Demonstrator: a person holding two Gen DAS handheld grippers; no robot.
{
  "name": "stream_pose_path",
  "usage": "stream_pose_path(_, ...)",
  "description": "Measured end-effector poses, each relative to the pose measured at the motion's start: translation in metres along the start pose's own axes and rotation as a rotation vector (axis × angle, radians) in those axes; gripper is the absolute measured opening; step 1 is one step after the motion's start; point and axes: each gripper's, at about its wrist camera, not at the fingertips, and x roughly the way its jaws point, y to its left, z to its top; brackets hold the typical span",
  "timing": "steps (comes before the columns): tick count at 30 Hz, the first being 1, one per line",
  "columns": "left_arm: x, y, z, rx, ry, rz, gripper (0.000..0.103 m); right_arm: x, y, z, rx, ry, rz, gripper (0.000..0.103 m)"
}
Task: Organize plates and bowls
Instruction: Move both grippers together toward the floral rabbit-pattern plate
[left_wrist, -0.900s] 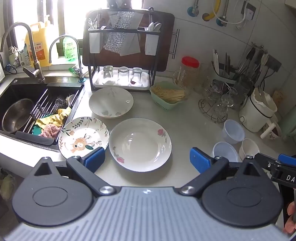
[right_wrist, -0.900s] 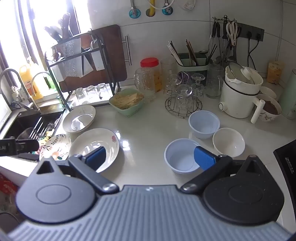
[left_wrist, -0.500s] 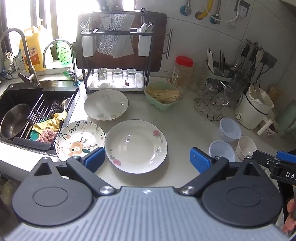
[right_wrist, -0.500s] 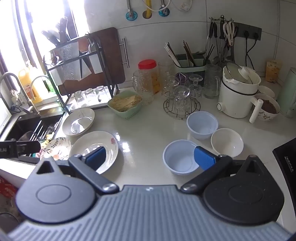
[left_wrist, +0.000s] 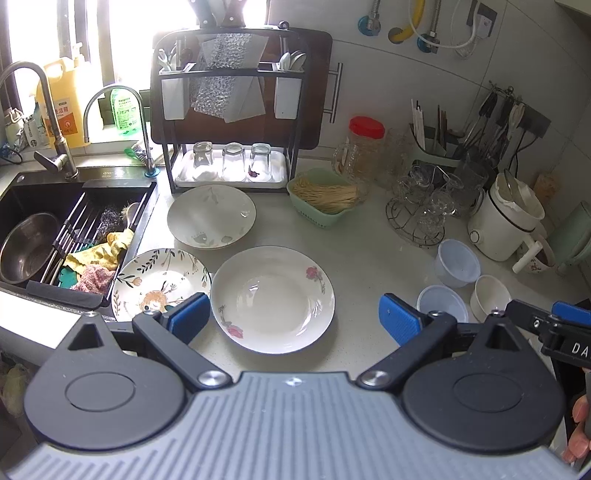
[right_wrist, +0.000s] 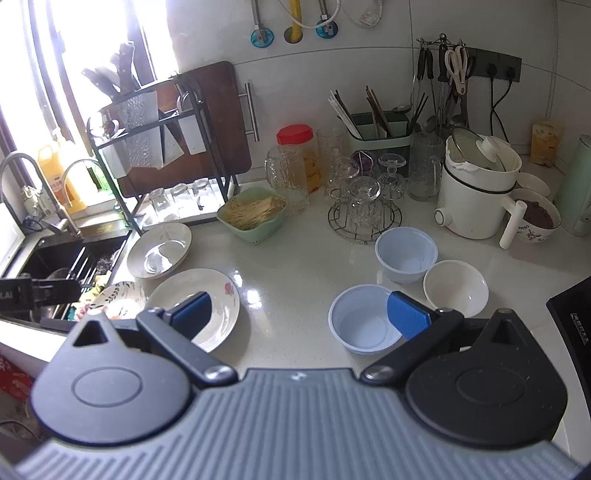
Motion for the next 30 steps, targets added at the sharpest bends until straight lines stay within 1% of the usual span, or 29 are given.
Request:
stream_pose_path(9,0.003,0.0,0.003,0.007,0.001,-0.009,0.1,-0.001,0.001,-0.004,0.008,0.002,-0.004,0.103)
stream_pose_path(13,0.001,-0.002,0.003,0.032,-0.017,0.0,0.1,-0.001,-0.001,-0.005,0.015,-0.007,-0.008,0.103)
stream_pose_path(18,0.003,-0.003,0.0,0.043,-0.017,-0.007,0.1,-0.004,-0.001,-0.006,0.024,-0.029,-0.003,0.103)
stream_pose_path(20,0.003,-0.004,0.001,0.062,-0.028,0.007,0.1,-0.004,-0.002,-0.007,0.027,-0.032,-0.008,0.103)
stream_pose_path(22,0.0,-0.003,0.003,0.088,-0.056,0.039,0.1,-0.003,-0.003,-0.008,0.034,-0.03,-0.011,0.103)
stream_pose_path(26,-0.003,0.006,0.01,0.055,-0.071,0.034,0.1,-0.002,-0.005,-0.01,0.055,-0.02,-0.005,0.103)
stream_pose_path(28,-0.003,0.007,0.011,0.055,-0.072,0.043,0.1,-0.002,-0.005,-0.012,0.056,-0.019,-0.015,0.103)
stream_pose_path(30,-0.001,0.008,0.011,0.048,-0.065,0.036,0.1,-0.002,-0.006,-0.012,0.059,-0.017,-0.023,0.103)
